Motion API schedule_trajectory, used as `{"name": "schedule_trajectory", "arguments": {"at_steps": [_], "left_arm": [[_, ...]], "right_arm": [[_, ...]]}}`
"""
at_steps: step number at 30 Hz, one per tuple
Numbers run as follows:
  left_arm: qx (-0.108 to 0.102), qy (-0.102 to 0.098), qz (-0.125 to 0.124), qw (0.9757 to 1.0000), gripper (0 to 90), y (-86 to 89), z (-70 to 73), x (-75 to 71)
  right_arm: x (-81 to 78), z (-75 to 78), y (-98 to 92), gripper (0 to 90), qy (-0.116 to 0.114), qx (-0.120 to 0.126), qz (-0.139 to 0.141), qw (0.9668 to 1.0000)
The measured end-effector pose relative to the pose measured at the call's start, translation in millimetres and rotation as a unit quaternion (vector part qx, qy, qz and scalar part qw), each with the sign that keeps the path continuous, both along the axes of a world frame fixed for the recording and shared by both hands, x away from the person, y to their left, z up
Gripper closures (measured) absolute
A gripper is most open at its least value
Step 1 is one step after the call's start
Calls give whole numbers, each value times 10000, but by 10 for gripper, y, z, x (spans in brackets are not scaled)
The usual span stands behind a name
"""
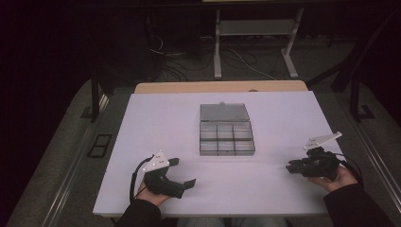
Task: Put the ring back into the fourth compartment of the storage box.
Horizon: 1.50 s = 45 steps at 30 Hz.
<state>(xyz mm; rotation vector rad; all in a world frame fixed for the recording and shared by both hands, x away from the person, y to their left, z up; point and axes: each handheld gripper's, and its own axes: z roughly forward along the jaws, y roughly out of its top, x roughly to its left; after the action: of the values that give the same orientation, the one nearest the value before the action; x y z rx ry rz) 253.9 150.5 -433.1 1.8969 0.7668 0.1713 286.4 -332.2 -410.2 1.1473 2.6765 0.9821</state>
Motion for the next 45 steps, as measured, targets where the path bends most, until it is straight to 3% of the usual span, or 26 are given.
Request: {"name": "schedule_trajectory", "arguments": {"at_steps": [18, 45], "left_arm": [[3, 20, -11, 10000, 0, 0, 2, 0], [-10, 24, -23, 10000, 0, -2, 3, 2]], "right_arm": [[77, 179, 61, 696, -122, 89, 115, 9998], [238, 478, 323, 696, -349, 171, 379, 9985]]}}
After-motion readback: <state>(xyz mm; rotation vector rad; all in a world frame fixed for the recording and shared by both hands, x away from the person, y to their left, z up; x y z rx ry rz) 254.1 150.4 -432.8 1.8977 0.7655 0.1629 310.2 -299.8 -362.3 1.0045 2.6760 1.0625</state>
